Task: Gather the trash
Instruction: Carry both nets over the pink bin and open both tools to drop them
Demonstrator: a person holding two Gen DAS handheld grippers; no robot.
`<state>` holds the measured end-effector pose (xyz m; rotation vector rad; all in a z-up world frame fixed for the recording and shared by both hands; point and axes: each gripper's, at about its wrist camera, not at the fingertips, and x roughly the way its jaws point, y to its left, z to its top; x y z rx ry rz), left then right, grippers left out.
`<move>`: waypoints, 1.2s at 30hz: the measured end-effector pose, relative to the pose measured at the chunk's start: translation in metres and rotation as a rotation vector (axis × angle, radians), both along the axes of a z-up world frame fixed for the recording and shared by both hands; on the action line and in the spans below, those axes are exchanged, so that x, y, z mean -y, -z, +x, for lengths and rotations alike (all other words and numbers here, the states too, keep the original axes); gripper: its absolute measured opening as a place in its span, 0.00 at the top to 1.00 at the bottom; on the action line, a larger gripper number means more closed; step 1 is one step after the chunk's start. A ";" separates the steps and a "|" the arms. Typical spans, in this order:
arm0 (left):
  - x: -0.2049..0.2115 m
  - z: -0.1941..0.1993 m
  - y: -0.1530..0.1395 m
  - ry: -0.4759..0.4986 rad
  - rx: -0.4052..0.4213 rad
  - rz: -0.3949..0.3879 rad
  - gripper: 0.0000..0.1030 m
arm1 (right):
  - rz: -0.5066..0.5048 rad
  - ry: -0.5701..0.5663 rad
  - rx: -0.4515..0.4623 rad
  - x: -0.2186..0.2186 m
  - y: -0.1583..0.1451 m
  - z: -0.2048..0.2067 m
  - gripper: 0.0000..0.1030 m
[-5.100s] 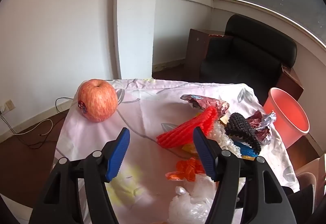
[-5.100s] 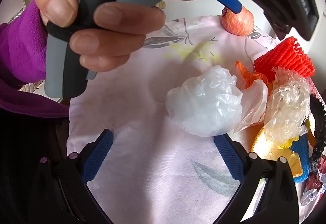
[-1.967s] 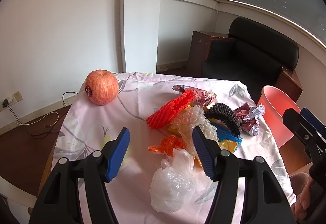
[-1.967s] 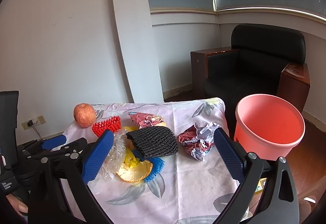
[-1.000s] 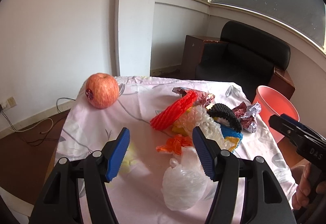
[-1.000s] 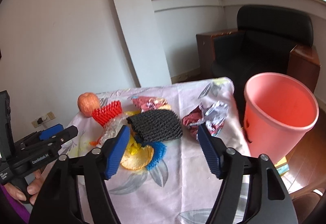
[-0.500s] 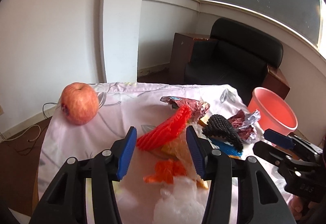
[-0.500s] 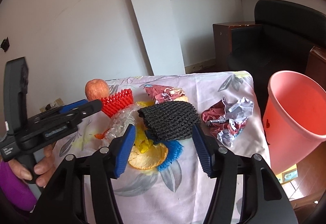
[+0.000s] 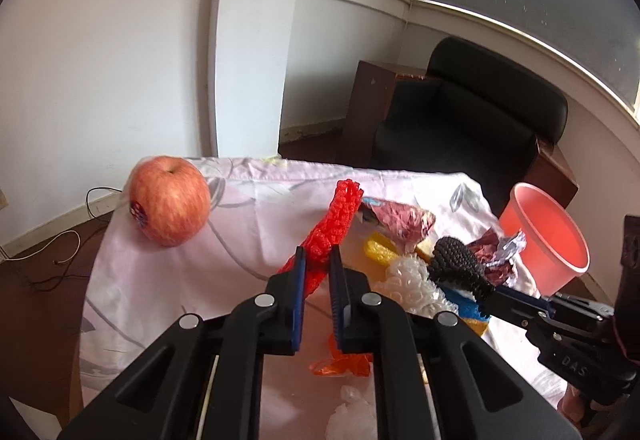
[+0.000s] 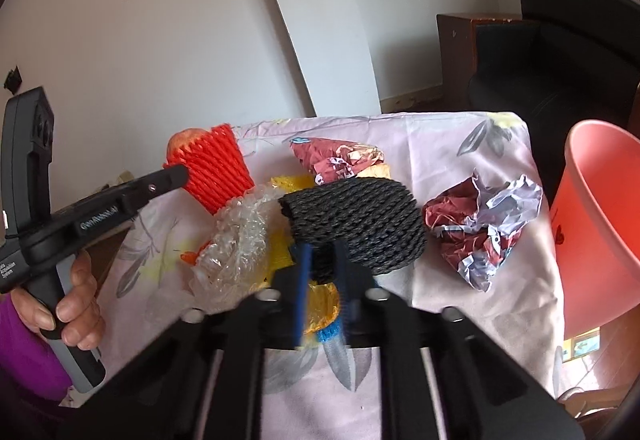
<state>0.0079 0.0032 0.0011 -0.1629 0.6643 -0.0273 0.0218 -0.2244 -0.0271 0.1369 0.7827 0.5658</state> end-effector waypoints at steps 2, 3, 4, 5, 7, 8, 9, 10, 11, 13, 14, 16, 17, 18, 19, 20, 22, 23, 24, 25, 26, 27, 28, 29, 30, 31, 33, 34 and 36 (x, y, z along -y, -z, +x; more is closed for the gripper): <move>0.000 -0.003 -0.006 -0.005 0.013 -0.004 0.91 | 0.023 0.005 0.014 0.007 -0.005 -0.001 0.96; 0.000 -0.004 -0.009 -0.006 0.017 -0.007 0.91 | 0.038 0.008 0.021 0.011 -0.008 -0.001 0.96; 0.000 -0.005 -0.012 -0.006 0.023 -0.010 0.91 | 0.048 0.012 0.026 0.014 -0.011 -0.002 0.96; 0.002 -0.006 -0.016 -0.005 0.030 -0.010 0.91 | 0.061 0.019 0.033 0.019 -0.014 -0.003 0.96; 0.007 -0.008 -0.024 -0.001 0.046 -0.008 0.91 | 0.088 0.032 0.045 0.029 -0.021 -0.003 0.97; 0.009 -0.008 -0.027 0.002 0.050 -0.010 0.91 | 0.103 0.039 0.052 0.035 -0.025 -0.004 0.97; 0.013 -0.009 -0.031 0.009 0.058 -0.011 0.91 | 0.112 0.044 0.057 0.039 -0.028 -0.004 0.97; 0.017 -0.009 -0.035 0.015 0.065 -0.009 0.91 | 0.125 0.053 0.066 0.045 -0.032 -0.005 0.97; 0.021 -0.009 -0.039 0.023 0.071 -0.007 0.91 | 0.139 0.062 0.075 0.051 -0.036 -0.005 0.97; 0.032 -0.009 -0.047 0.044 0.085 -0.002 0.91 | 0.161 0.080 0.090 0.063 -0.044 -0.005 0.97; 0.037 -0.009 -0.051 0.055 0.091 -0.002 0.91 | 0.174 0.094 0.101 0.071 -0.048 -0.006 0.97; 0.050 -0.007 -0.059 0.083 0.103 -0.006 0.91 | 0.191 0.123 0.122 0.086 -0.054 -0.007 0.97; 0.057 -0.005 -0.062 0.097 0.108 -0.010 0.90 | 0.197 0.142 0.131 0.094 -0.057 -0.007 0.97; 0.065 -0.003 -0.066 0.116 0.112 -0.018 0.90 | 0.203 0.165 0.140 0.104 -0.060 -0.008 0.97; 0.072 -0.001 -0.068 0.132 0.113 -0.026 0.90 | 0.206 0.190 0.148 0.113 -0.061 -0.008 0.97; 0.079 0.002 -0.070 0.148 0.114 -0.033 0.91 | 0.207 0.213 0.153 0.122 -0.062 -0.007 0.97; 0.097 0.008 -0.075 0.184 0.117 -0.048 0.90 | 0.204 0.266 0.156 0.141 -0.061 -0.006 0.97; 0.106 0.011 -0.076 0.200 0.117 -0.052 0.90 | 0.203 0.296 0.154 0.152 -0.059 -0.006 0.97; 0.118 0.015 -0.077 0.222 0.116 -0.057 0.90 | 0.203 0.323 0.149 0.162 -0.057 -0.005 0.97; 0.127 0.018 -0.078 0.239 0.112 -0.061 0.90 | 0.203 0.356 0.142 0.173 -0.053 -0.004 0.97; 0.138 0.022 -0.078 0.259 0.107 -0.066 0.90 | 0.203 0.384 0.137 0.183 -0.050 -0.002 0.97; 0.151 0.026 -0.078 0.283 0.100 -0.074 0.90 | 0.201 0.417 0.131 0.195 -0.046 -0.001 0.97; 0.161 0.030 -0.078 0.302 0.093 -0.079 0.90 | 0.200 0.436 0.127 0.202 -0.042 0.000 0.97; 0.171 0.033 -0.078 0.321 0.087 -0.084 0.90 | 0.200 0.455 0.122 0.210 -0.039 0.000 0.97; 0.184 0.038 -0.077 0.344 0.079 -0.088 0.90 | 0.200 0.473 0.116 0.217 -0.036 0.001 0.97; 0.194 0.043 -0.075 0.362 0.073 -0.087 0.90 | 0.201 0.493 0.107 0.224 -0.031 0.004 0.97; 0.218 0.050 -0.073 0.396 0.060 -0.081 0.90 | 0.206 0.521 0.088 0.236 -0.022 0.007 0.97; 0.229 0.055 -0.070 0.410 0.052 -0.079 0.90 | 0.208 0.530 0.081 0.239 -0.019 0.009 0.97; 0.251 0.062 -0.065 0.433 0.034 -0.070 0.90 | 0.212 0.543 0.069 0.244 -0.014 0.013 0.97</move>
